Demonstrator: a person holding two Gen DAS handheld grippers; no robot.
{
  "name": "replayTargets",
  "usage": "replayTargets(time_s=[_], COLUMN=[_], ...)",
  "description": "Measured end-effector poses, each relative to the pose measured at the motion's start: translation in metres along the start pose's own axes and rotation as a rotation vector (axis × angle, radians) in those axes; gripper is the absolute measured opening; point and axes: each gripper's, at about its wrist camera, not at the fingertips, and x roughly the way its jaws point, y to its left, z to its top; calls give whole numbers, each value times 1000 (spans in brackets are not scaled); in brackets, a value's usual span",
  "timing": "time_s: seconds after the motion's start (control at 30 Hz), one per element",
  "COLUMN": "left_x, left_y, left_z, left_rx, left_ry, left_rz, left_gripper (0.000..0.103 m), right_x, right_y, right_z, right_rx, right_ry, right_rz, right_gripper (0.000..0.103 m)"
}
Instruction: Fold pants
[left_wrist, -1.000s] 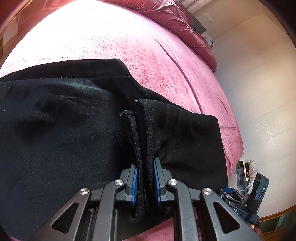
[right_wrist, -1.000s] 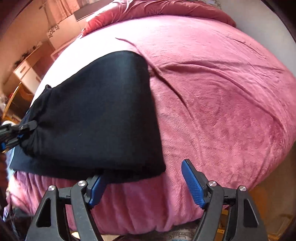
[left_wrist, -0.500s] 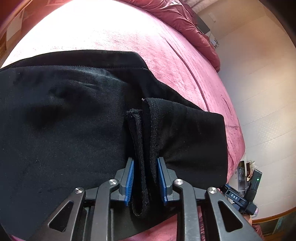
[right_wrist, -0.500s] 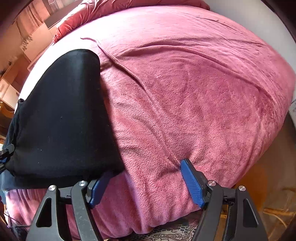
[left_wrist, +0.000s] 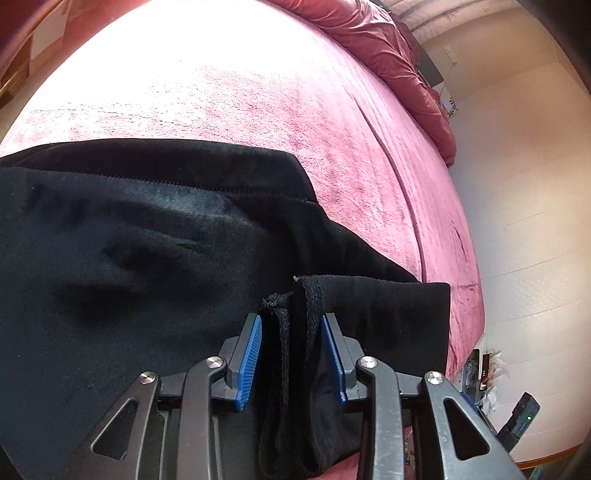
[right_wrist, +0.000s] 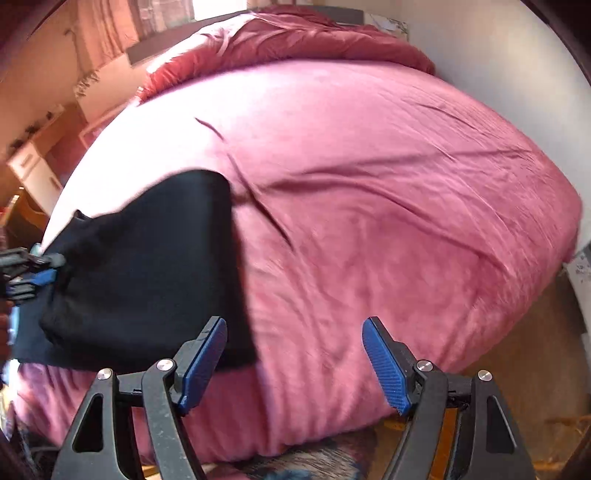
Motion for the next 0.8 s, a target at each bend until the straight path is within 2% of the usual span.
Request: replayTargets(time_s=[0.07, 0.13, 0.27, 0.4, 0.47, 0.57, 0.63, 0.8], left_x=[1, 6, 6, 19, 22, 20, 9, -22], left_y=[-9, -18, -27, -37, -42, -52, -54, -58], left_z=[0, -5, -20, -35, -40, -44, -43, -56], left_rx=[53, 111, 211, 323, 364, 370, 351, 343], left_ry=[-20, -29, -72, -116, -139, -150, -170, -229], left_rz=[31, 83, 172, 311, 353, 360, 363, 375], left_gripper=[28, 17, 15, 15, 15, 16, 23, 25], right_x=[0, 13, 34, 64, 87, 91, 90, 84], right_y=[22, 44, 87, 109, 109, 116, 119, 120], right_z=[10, 25, 41, 49, 49, 41, 39, 38], right_rx=[-20, -18, -15, -36, -52, -113, -141, -144], right_ry=[-13, -4, 18, 39, 86, 66, 54, 43], right_rz=[50, 123, 203, 155, 120, 75, 61, 52], right_gripper=[77, 77, 76, 79, 79, 79, 79, 79])
